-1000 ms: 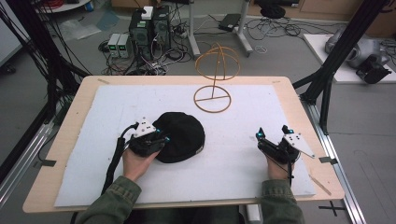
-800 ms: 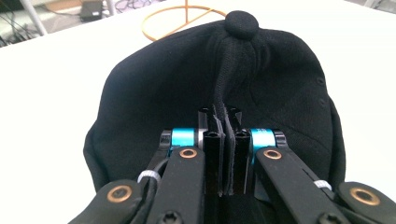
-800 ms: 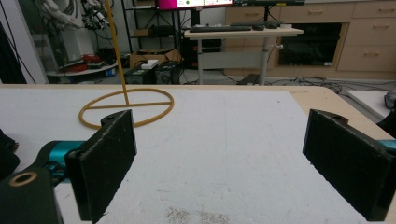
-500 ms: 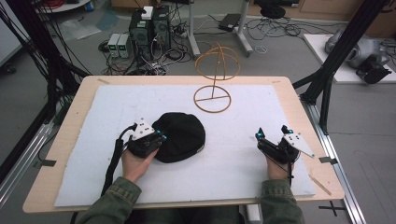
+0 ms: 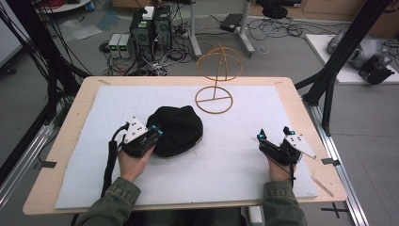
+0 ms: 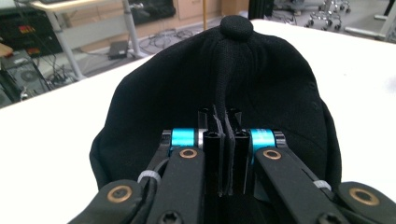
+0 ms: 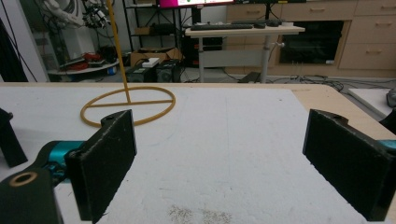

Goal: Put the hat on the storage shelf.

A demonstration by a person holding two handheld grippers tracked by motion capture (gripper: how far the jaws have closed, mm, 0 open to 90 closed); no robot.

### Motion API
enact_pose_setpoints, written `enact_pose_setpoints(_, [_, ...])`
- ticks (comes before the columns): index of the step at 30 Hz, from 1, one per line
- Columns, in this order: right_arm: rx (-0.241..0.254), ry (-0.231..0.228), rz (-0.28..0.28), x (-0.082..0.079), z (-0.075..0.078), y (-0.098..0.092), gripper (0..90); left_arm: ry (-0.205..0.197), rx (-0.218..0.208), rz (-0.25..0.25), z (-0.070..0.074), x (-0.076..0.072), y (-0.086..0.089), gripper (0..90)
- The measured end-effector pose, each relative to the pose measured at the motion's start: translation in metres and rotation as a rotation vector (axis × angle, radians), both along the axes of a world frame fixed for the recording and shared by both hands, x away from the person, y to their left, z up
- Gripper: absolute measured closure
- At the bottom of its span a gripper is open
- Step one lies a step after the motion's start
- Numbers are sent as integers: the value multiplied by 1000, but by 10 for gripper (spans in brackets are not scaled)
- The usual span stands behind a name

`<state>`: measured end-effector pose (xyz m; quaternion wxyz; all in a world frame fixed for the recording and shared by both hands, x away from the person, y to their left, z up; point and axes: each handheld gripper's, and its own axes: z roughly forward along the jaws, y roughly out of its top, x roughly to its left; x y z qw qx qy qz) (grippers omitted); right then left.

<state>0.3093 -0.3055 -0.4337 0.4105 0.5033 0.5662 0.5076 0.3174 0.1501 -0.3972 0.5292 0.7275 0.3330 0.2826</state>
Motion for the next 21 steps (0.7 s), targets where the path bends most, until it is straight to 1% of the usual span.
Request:
enact_pose_setpoints(2, [0, 1, 0, 0, 0, 0, 88, -14, 1, -1, 1, -1, 0, 877])
enact_pose_setpoints(8, [0, 0, 1, 0, 0, 1, 88, -49, -23, -6, 7, -4, -1, 877])
enact_pose_setpoints(10, [2, 1, 1, 0, 0, 1, 88, -59, -37, -7, 11, -5, -1, 877])
enact_pose_setpoints(12, [5, 0, 0, 0, 0, 0, 88, -66, -62, -13, 15, -5, -2, 877])
enact_pose_setpoints(14, [12, -2, -3, 0, 0, -1, 88, -83, -78, -14, 20, -7, -4, 877])
enact_pose_setpoints(15, [21, 1, -5, 0, 0, -1, 88, -95, -80, -17, 22, -7, -5, 877])
enact_pose_setpoints(21, [20, -3, -4, 0, 1, -1, 88, -143, -91, -15, 36, -6, -12, 877])
